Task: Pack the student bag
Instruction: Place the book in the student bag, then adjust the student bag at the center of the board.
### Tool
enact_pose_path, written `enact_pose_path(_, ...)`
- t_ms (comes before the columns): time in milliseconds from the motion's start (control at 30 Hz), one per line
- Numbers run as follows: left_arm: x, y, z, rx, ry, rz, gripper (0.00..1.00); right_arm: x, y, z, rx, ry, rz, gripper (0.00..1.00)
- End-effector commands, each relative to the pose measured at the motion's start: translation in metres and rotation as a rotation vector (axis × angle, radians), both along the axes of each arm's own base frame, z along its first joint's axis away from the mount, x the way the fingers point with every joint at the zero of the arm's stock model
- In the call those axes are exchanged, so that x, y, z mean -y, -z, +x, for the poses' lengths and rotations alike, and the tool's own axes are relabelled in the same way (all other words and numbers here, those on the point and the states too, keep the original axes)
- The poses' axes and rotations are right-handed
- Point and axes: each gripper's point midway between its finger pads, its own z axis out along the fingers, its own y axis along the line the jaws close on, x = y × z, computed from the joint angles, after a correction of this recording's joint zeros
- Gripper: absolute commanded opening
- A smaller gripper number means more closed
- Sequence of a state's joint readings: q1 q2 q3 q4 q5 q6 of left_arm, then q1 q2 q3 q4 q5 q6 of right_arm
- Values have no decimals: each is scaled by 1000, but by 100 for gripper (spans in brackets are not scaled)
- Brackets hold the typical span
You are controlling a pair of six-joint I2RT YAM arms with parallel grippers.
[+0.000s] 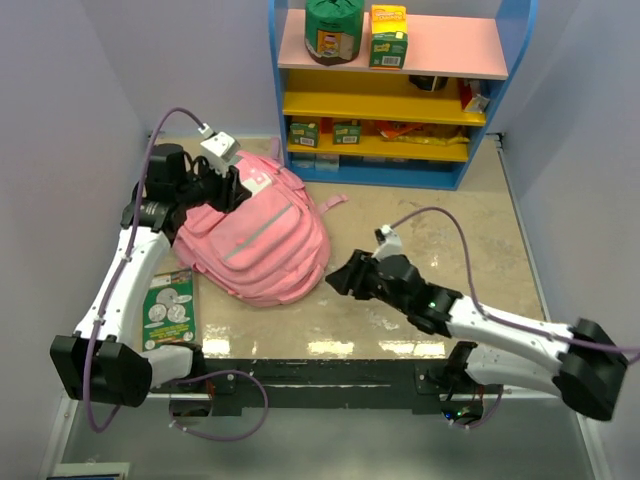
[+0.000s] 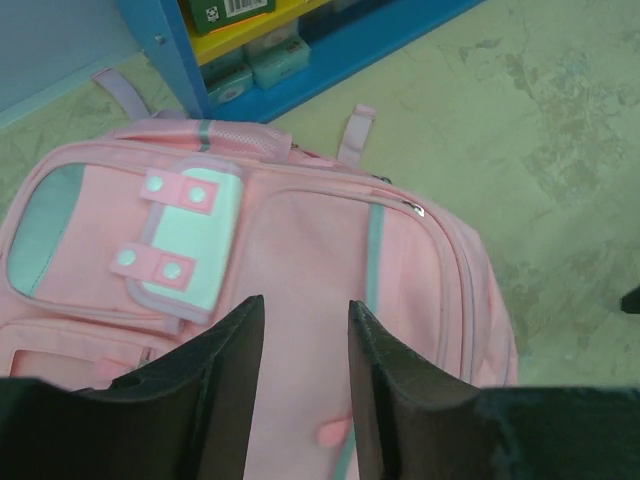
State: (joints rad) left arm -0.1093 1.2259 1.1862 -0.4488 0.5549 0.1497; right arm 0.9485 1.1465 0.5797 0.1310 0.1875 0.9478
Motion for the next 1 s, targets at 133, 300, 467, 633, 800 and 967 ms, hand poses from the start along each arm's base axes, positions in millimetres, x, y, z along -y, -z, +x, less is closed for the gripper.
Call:
enact_pose_path(133,-26,-21,-14,88,-44,138,54,-2,-58,-44,159,-222,126,48)
enact_pose_path(300,-75,-21,-31,82,-150,357,64,-52,-15,-66,90,-398,90,42)
enact_pose_path(467,-175,13,-54,-19,-308,527,63,-111,16,-75,66,-547,65,42)
enact_pose_path(633,-276,55,-90,-179,-498,683,58,-134,52,-44,57,-492,-53,47)
enact_pose_path(800,-345,69,-128,-251,-608,854,53,-135,55,2,26,-394,-70,45)
enact_pose_path(967,-376,98,-168,-315,-634,1023,52,-125,59,28,21,-322,-82,41)
